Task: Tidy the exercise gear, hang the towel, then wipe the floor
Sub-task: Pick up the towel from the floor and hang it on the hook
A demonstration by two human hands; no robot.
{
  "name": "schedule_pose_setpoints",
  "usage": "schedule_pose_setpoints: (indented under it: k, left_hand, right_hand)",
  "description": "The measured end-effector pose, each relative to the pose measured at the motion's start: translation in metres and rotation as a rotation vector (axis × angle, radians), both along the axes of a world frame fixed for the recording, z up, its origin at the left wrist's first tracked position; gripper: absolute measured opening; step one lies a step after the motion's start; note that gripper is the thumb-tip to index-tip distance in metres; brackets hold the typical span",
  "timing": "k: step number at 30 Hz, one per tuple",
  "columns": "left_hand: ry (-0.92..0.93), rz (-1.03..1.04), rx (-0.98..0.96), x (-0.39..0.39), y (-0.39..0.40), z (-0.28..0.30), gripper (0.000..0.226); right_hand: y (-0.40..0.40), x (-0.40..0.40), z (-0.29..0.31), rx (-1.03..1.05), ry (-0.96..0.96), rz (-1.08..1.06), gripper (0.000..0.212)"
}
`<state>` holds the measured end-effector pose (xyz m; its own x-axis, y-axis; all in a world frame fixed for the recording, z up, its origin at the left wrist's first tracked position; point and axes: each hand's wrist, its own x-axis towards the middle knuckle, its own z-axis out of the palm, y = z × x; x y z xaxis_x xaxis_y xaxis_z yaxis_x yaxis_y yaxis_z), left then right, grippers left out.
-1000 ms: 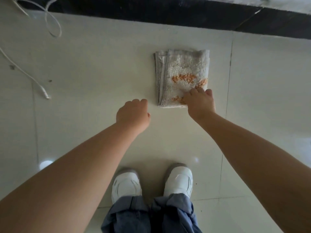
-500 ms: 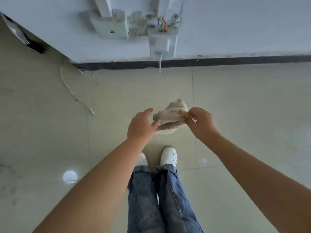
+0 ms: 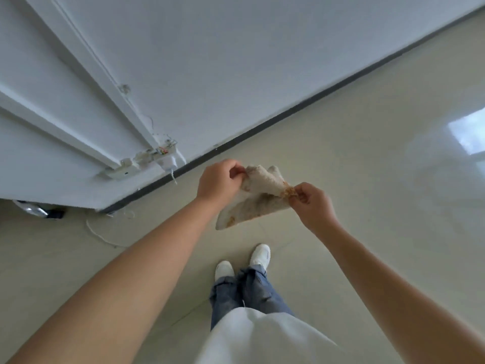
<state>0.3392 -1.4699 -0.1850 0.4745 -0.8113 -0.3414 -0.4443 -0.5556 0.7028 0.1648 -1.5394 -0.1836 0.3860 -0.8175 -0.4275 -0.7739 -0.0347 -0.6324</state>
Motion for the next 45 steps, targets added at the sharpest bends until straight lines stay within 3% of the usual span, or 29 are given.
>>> schedule_pose_setpoints:
  k: [7, 9, 15, 22, 30, 36, 41, 45]
  left_hand:
    - [-0.056, -0.365, -0.187, -0.116, -0.1, 0.102, 0.021]
    - [-0.061, -0.462, -0.212, -0.16, -0.123, 0.123, 0.018]
    - [-0.021, -0.675, -0.206, -0.305, -0.2, 0.173, 0.024]
    - [0.008, -0.677, -0.1, -0.473, -0.27, 0.187, 0.024]
    - [-0.214, -0.716, -0.181, -0.605, -0.363, 0.228, 0.023]
    - [-0.241, -0.728, -0.364, -0.671, -0.467, 0.253, 0.021]
    - [-0.203, -0.708, -0.583, -0.728, -0.573, 0.265, 0.018]
    - [-0.206, -0.688, -0.672, -0.774, -0.66, 0.279, 0.017]
  right_hand:
    - [-0.047, -0.13, 0.094, -0.16, 0.003, -0.299, 0.02]
    - [-0.061, -0.172, 0.117, -0.207, 0.009, -0.376, 0.007]
    - [-0.102, -0.314, 0.181, -0.376, 0.079, -0.486, 0.017]
    - [-0.153, -0.477, 0.212, -0.405, -0.004, -0.577, 0.011]
    - [-0.233, -0.607, 0.232, -0.466, 0.033, -0.568, 0.009]
    - [-0.331, -0.67, 0.241, -0.49, 0.031, -0.596, 0.005]
    - [-0.434, -0.726, 0.25, -0.483, 0.008, -0.62, 0.036]
    - [-0.515, -0.769, 0.26, -0.515, 0.006, -0.637, 0.037]
